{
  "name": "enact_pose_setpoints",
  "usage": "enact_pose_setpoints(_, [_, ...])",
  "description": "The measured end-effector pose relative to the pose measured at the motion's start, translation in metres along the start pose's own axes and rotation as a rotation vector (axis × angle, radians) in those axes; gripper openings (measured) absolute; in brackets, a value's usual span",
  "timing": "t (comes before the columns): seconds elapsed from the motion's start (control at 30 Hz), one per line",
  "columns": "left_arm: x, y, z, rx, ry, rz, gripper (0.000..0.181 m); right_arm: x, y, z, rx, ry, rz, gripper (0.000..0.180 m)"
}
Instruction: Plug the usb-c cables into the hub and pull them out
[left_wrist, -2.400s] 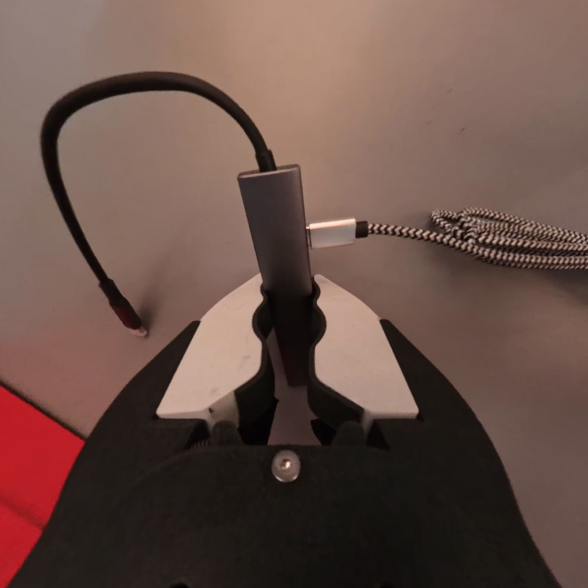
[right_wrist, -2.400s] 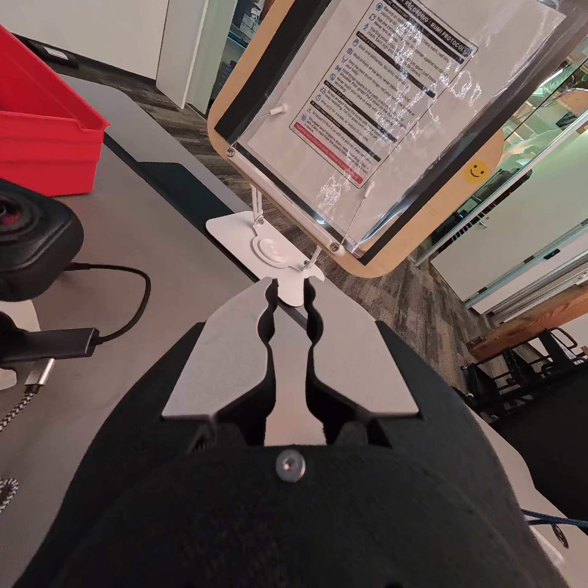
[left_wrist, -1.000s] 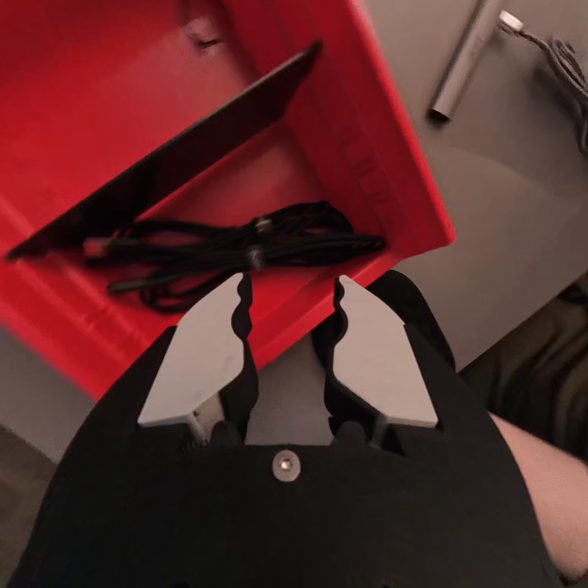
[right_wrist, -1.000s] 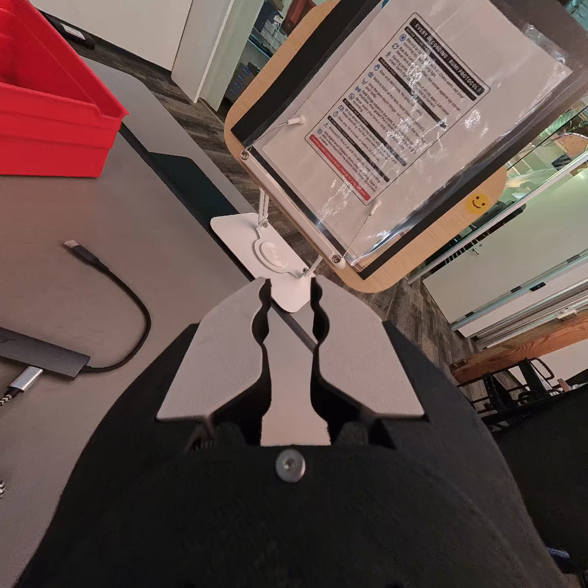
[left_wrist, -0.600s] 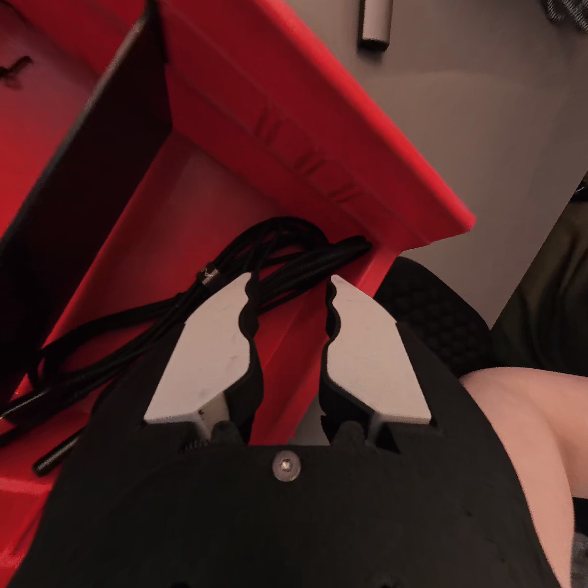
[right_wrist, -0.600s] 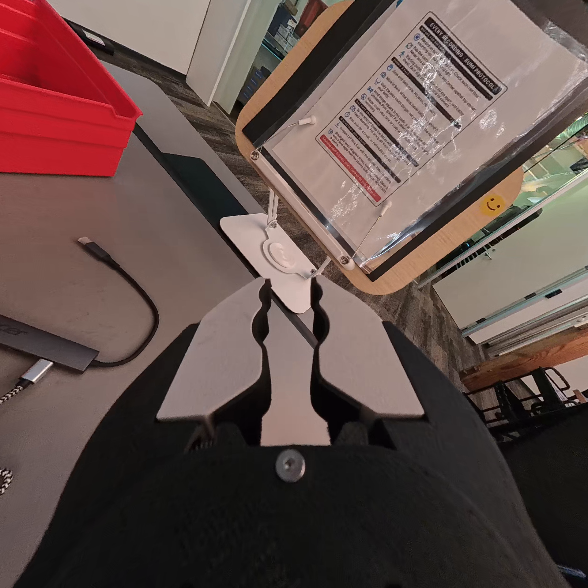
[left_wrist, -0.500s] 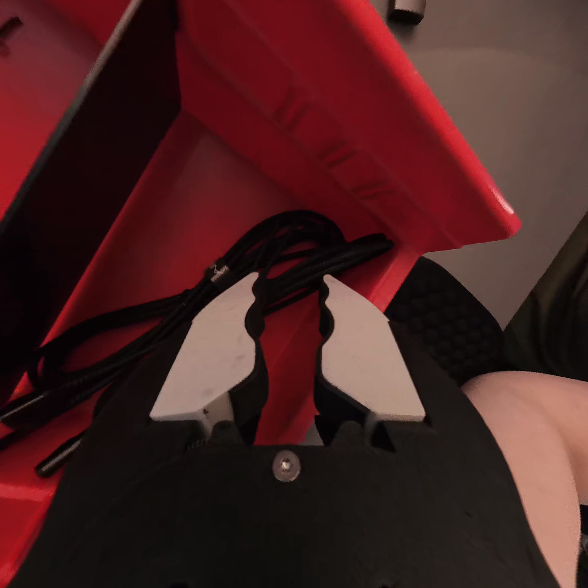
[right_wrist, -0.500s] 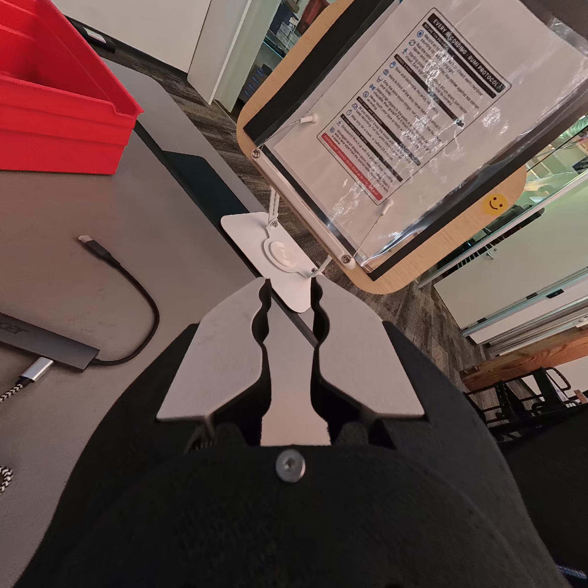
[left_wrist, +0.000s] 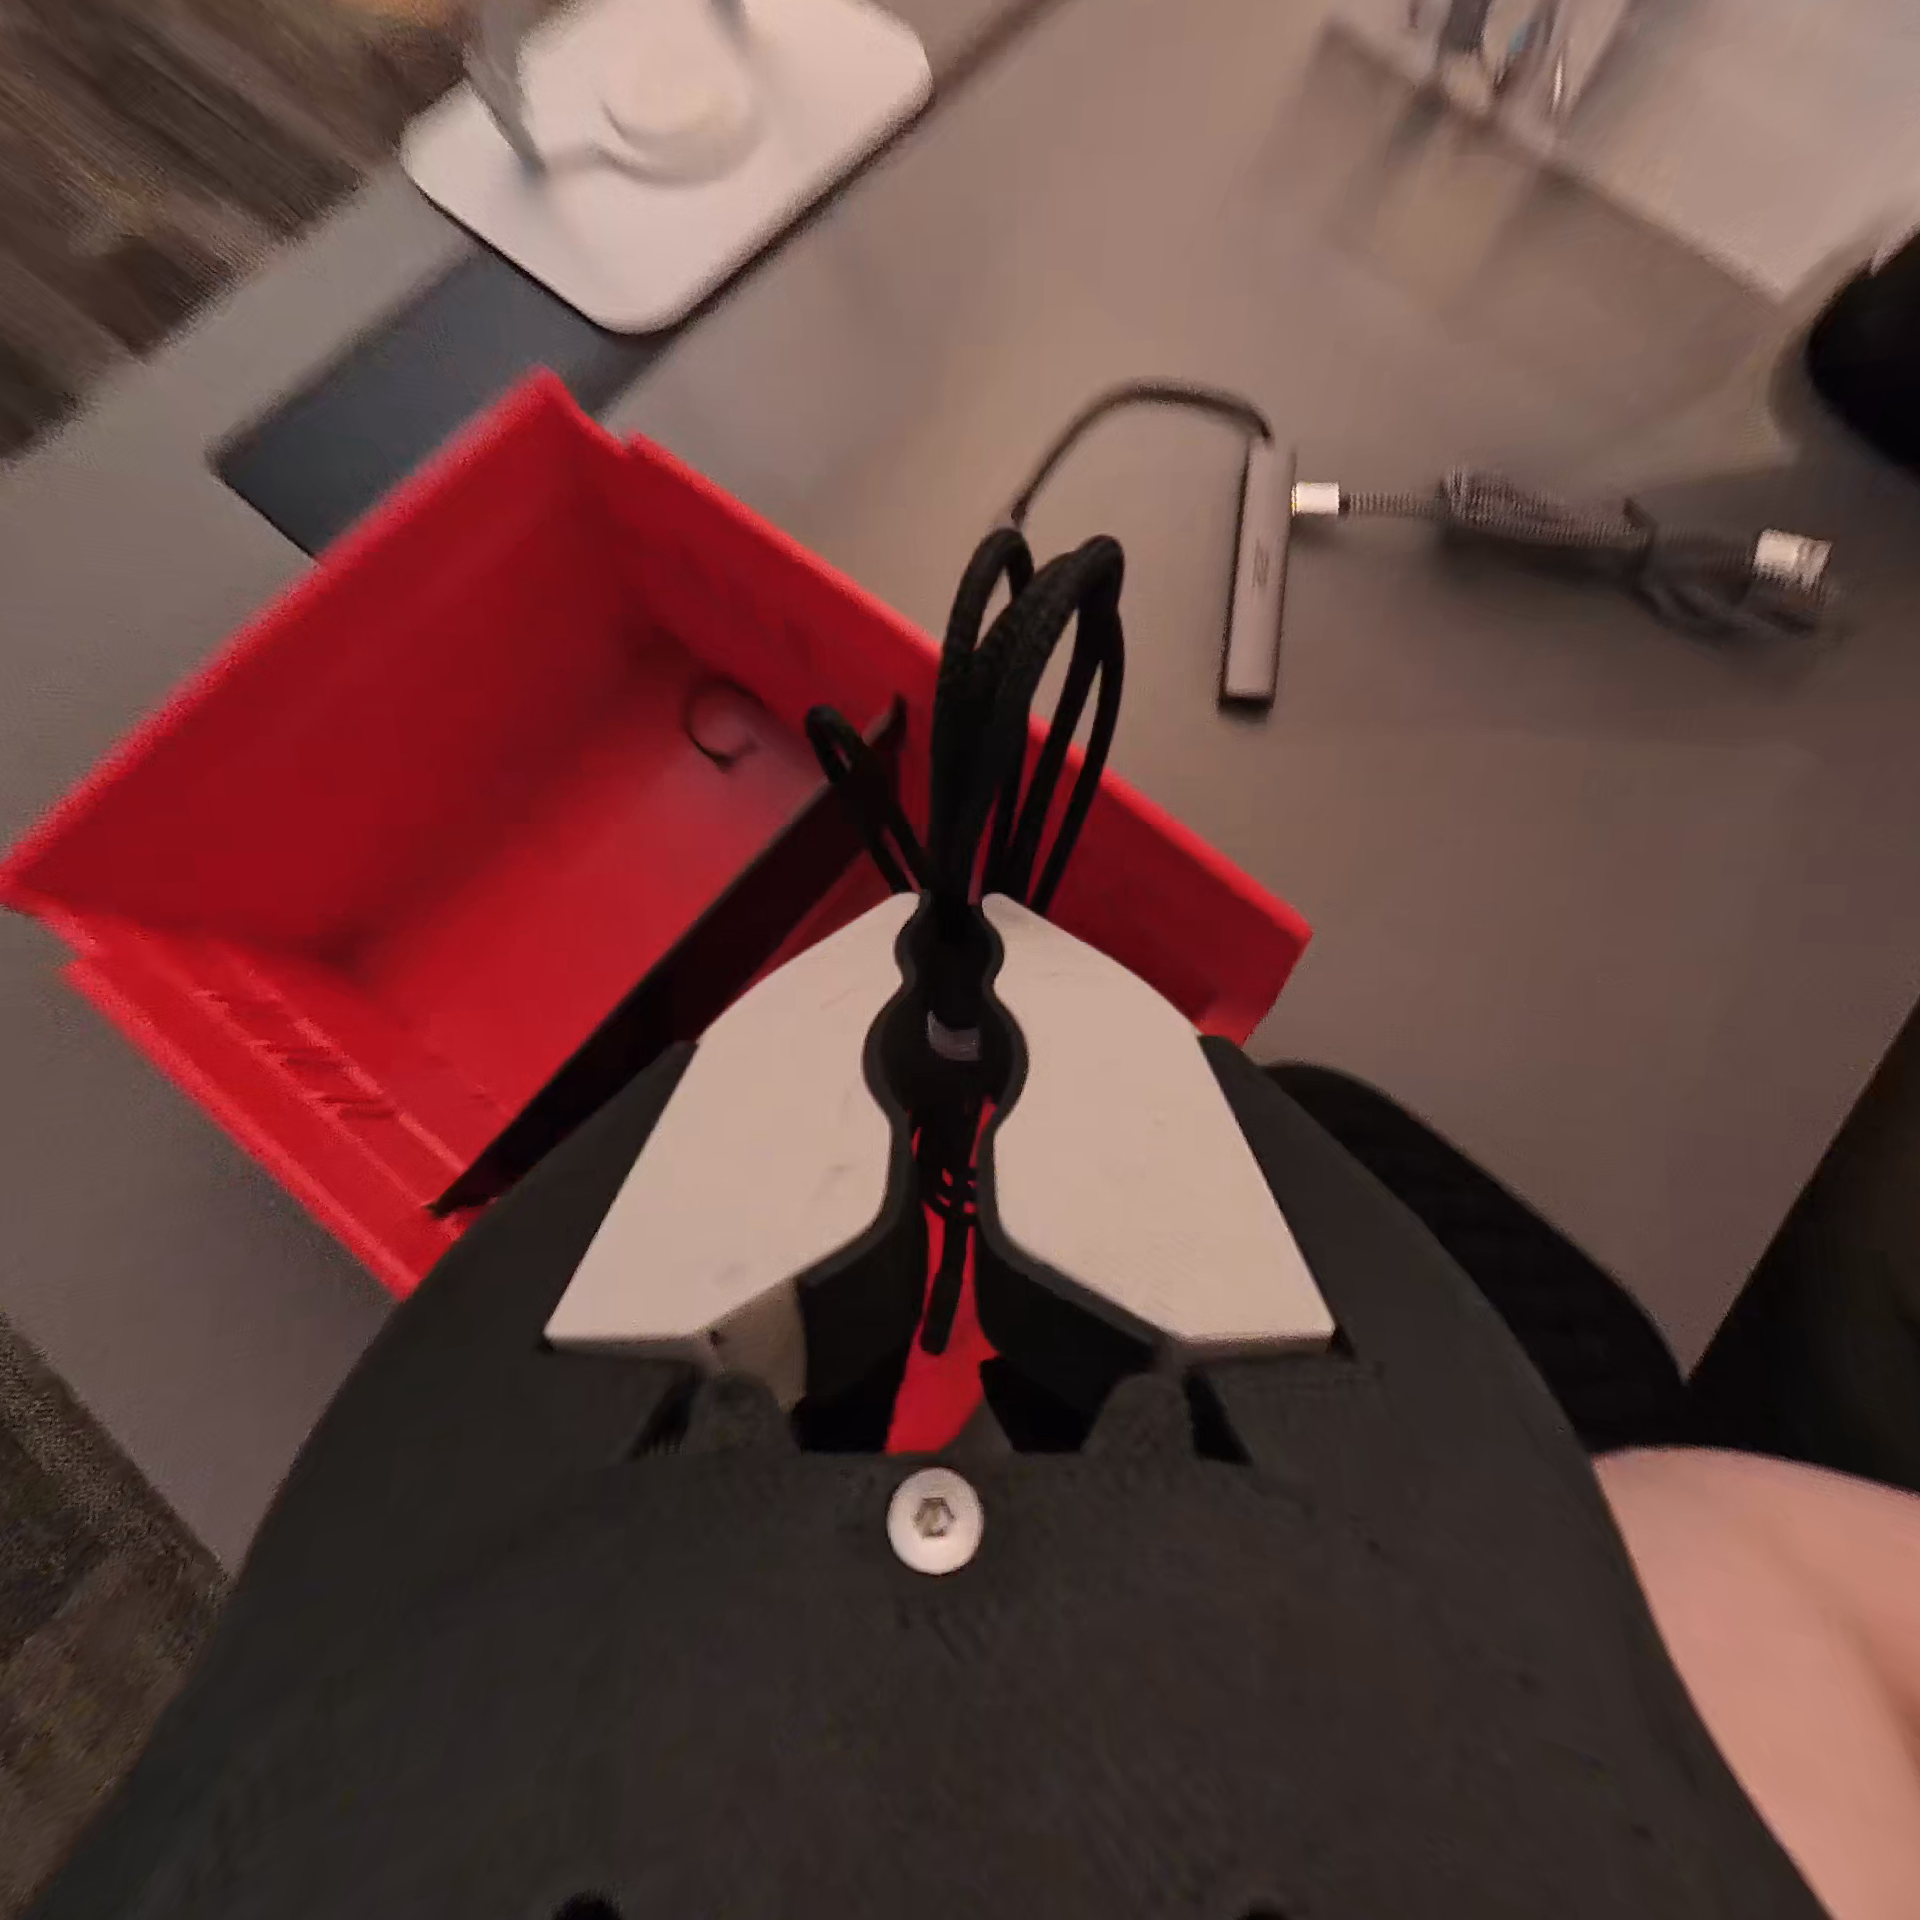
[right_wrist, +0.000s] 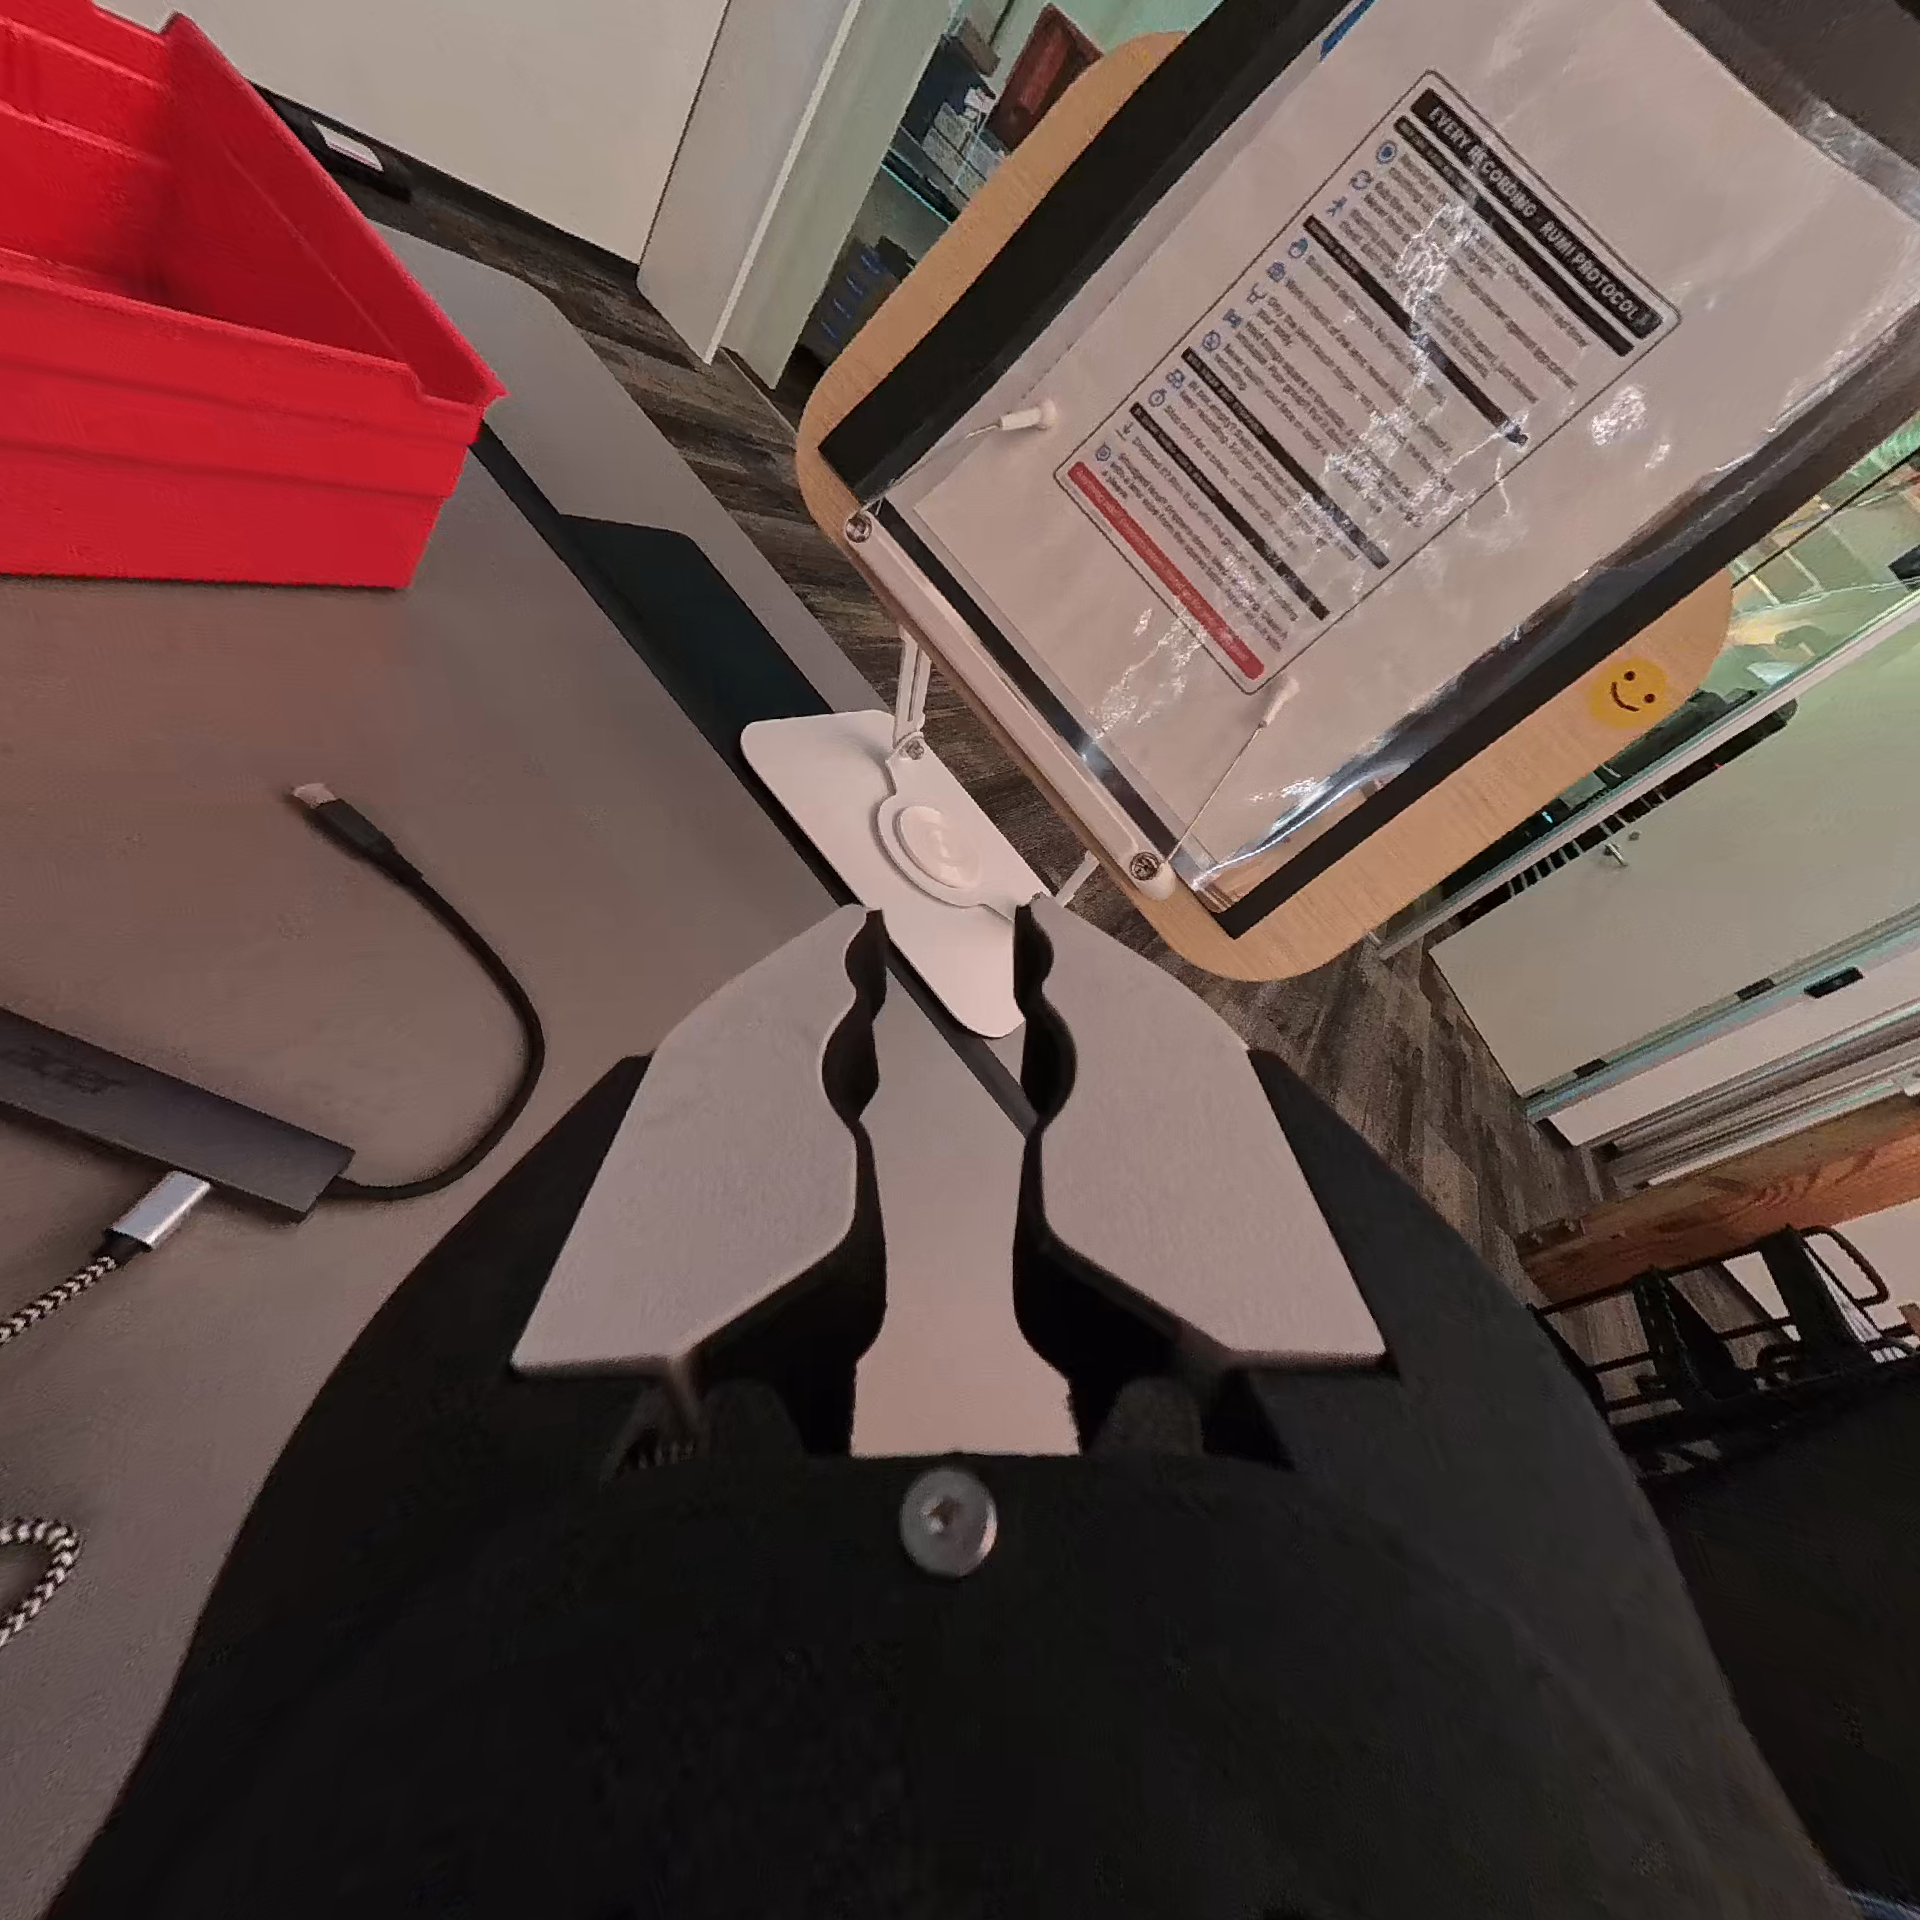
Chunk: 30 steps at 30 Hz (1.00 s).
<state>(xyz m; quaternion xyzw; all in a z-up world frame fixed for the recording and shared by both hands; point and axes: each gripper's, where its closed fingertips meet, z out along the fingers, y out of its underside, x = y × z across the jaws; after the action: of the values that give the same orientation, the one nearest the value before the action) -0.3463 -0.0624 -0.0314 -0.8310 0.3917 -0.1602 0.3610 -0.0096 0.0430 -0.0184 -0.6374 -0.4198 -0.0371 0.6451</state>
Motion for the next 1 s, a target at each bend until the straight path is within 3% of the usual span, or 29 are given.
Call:
enact_pose_setpoints(0.13, [0.011,-0.05,-0.034,0.234,-0.059,0.013,0.004,-0.004,-0.003,0.0,0.009,-0.016,0.005,0.024])
enact_pose_setpoints(0.23, [0.042,-0.089,-0.041,0.365,0.022,0.038,0.004,-0.019,-0.013,-0.001,0.052,-0.077,0.018,0.024])
enact_pose_setpoints(0.3, [0.069,-0.112,-0.033,0.406,0.109,0.058,0.004,-0.046,-0.035,-0.007,0.167,-0.225,0.038,0.025])
enact_pose_setpoints(0.4, [0.105,-0.131,-0.003,0.361,0.2,0.079,0.004,-0.099,-0.078,-0.037,0.372,-0.597,0.213,0.03])
enact_pose_setpoints(0.57, [0.139,-0.139,0.05,0.25,0.252,0.079,0.004,-0.143,-0.1,-0.052,0.312,-0.894,0.46,0.056])
enact_pose_setpoints(0.73, [0.161,-0.137,0.083,0.178,0.287,0.099,0.004,-0.171,-0.085,-0.033,0.18,-0.85,0.421,0.058])
enact_pose_setpoints(0.77, [0.164,-0.138,0.087,0.176,0.296,0.1,0.004,-0.176,-0.08,-0.03,0.153,-0.845,0.402,0.053])
enact_pose_setpoints(0.83, [0.169,-0.139,0.092,0.183,0.301,0.114,0.004,-0.182,-0.076,-0.032,0.138,-0.876,0.375,0.016])
enact_pose_setpoints(0.9, [0.172,-0.144,0.089,0.22,0.299,0.138,0.006,-0.175,-0.075,-0.031,0.142,-0.861,0.363,0.012])
enact_pose_setpoints(1.0, [0.156,-0.151,0.077,0.283,0.21,0.163,0.048,-0.146,-0.084,-0.033,0.225,-0.786,0.389,0.012])
